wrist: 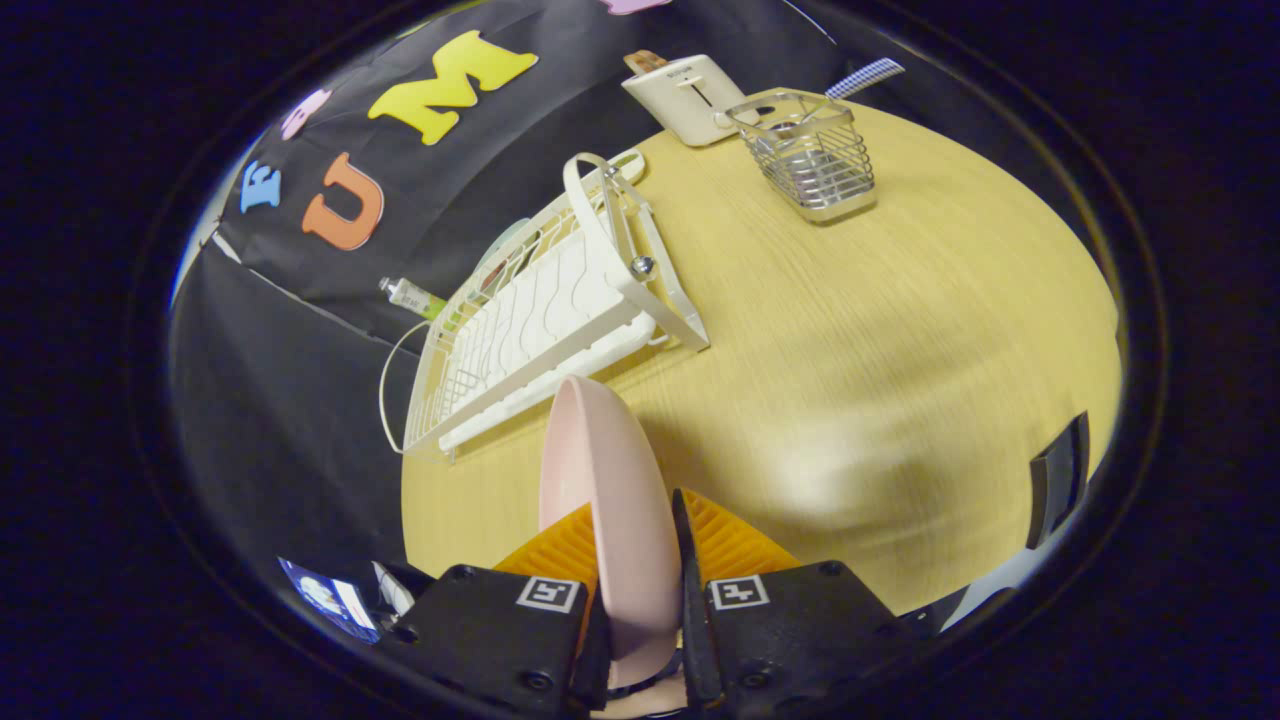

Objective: Take the plate from the dish rack, then take the spoon from the basket and place it into the plate.

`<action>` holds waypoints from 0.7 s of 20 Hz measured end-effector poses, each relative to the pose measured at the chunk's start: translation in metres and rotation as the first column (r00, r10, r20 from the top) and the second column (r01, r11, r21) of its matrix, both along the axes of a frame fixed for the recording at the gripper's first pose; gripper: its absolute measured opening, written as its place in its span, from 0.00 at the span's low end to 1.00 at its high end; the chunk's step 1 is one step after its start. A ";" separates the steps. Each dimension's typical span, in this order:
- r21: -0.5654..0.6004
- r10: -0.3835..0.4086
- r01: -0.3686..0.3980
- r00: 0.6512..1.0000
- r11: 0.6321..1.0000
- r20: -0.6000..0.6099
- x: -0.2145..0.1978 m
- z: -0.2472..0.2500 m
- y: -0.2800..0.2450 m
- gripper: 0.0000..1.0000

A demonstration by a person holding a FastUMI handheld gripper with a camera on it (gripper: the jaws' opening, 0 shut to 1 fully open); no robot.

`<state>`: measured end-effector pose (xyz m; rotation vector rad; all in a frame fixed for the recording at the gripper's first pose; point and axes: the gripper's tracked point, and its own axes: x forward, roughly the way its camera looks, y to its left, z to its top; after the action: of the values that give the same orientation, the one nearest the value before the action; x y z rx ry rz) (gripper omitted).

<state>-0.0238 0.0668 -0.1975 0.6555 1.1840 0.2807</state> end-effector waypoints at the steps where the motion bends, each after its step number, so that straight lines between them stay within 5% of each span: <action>1: 0.013 -0.002 0.002 1.000 1.000 0.006 0.003 -0.003 0.000 0.34; 8: -0.002 -0.010 0.010 0.999 1.000 0.052 0.013 -0.004 -0.017 0.51; 14: -0.114 0.001 0.027 0.971 0.993 0.237 0.027 0.018 -0.046 0.73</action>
<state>0.0037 0.0211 -0.1793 0.5122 0.9586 0.2690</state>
